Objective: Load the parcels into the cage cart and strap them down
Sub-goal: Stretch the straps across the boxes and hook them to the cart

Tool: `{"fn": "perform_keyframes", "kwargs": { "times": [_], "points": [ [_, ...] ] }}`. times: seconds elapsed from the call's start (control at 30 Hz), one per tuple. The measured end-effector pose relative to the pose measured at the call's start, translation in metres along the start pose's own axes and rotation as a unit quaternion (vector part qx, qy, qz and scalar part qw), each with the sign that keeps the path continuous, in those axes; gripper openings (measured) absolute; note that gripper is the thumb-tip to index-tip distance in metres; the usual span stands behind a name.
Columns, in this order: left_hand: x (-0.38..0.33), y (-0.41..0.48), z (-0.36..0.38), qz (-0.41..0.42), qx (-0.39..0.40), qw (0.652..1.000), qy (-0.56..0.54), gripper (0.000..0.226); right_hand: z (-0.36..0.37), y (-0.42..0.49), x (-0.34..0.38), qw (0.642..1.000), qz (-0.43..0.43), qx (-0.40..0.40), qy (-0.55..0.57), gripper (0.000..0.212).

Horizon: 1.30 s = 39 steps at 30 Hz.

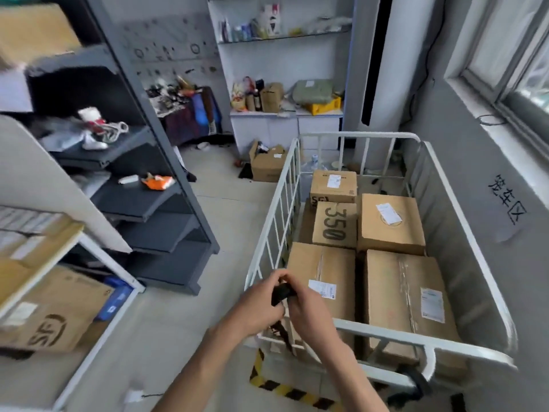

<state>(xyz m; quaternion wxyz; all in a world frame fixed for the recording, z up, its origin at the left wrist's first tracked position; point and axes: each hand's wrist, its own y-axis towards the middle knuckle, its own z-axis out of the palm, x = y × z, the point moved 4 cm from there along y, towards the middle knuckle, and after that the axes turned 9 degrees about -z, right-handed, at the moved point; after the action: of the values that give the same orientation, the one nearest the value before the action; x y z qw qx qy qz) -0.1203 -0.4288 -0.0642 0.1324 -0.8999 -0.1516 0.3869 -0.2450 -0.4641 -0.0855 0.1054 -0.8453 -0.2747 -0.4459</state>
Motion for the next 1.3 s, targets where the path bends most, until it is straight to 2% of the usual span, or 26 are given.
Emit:
{"fn": "perform_keyframes", "kwargs": {
  "times": [0.17, 0.33, 0.4, 0.47, 0.53, 0.6, 0.67, 0.73, 0.8, 0.97, 1.1, 1.2, 1.3],
  "points": [
    [0.051, -0.020, -0.065, -0.026, -0.053, 0.990, -0.125, 0.054, 0.008, 0.042, 0.080, 0.994, -0.104, -0.009, -0.021, 0.045],
    [0.144, -0.046, -0.116, -0.073, -0.082, 0.988, -0.112, 0.014, 0.018, 0.083, 0.138, 0.988, -0.098, -0.110, 0.052, 0.036],
    [0.175, -0.058, -0.143, -0.076, -0.116, 0.982, -0.125, 0.008, 0.032, 0.092, 0.153, 0.989, -0.097, -0.112, 0.015, 0.040],
    [0.195, -0.065, -0.174, -0.061, -0.152, 0.979, -0.117, 0.012, 0.058, 0.096, 0.167, 0.994, -0.084, -0.073, -0.026, 0.041],
    [0.204, -0.067, -0.207, -0.032, -0.172, 0.980, -0.091, 0.022, 0.094, 0.098, 0.182, 0.996, -0.083, 0.005, -0.020, 0.044],
    [0.202, -0.065, -0.236, 0.018, -0.184, 0.982, -0.037, 0.028, 0.133, 0.101, 0.202, 0.991, -0.099, 0.092, 0.003, 0.058],
    [0.192, -0.063, -0.258, 0.074, -0.205, 0.975, 0.041, 0.026, 0.167, 0.108, 0.223, 0.984, -0.118, 0.134, 0.009, 0.074],
    [0.185, -0.061, -0.271, 0.127, -0.227, 0.959, 0.114, 0.027, 0.193, 0.117, 0.242, 0.981, -0.138, 0.136, 0.008, 0.080],
    [0.191, -0.059, -0.278, 0.161, -0.244, 0.946, 0.136, 0.029, 0.208, 0.127, 0.250, 0.983, -0.139, 0.120, 0.011, 0.078],
    [0.232, -0.038, -0.289, 0.160, -0.304, 0.938, 0.052, 0.025, 0.229, 0.164, 0.260, 0.982, -0.146, 0.060, -0.101, 0.062],
    [0.270, 0.001, -0.302, 0.055, -0.322, 0.942, -0.073, 0.029, 0.241, 0.205, 0.248, 0.987, -0.115, 0.044, -0.104, 0.063],
    [0.294, 0.037, -0.335, 0.023, -0.361, 0.932, -0.035, 0.028, 0.250, 0.248, 0.234, 0.986, -0.118, 0.036, -0.113, 0.063],
    [0.304, 0.068, -0.373, 0.010, -0.363, 0.932, -0.005, 0.021, 0.263, 0.290, 0.227, 0.983, -0.130, 0.024, -0.125, 0.059]
  ]
}}
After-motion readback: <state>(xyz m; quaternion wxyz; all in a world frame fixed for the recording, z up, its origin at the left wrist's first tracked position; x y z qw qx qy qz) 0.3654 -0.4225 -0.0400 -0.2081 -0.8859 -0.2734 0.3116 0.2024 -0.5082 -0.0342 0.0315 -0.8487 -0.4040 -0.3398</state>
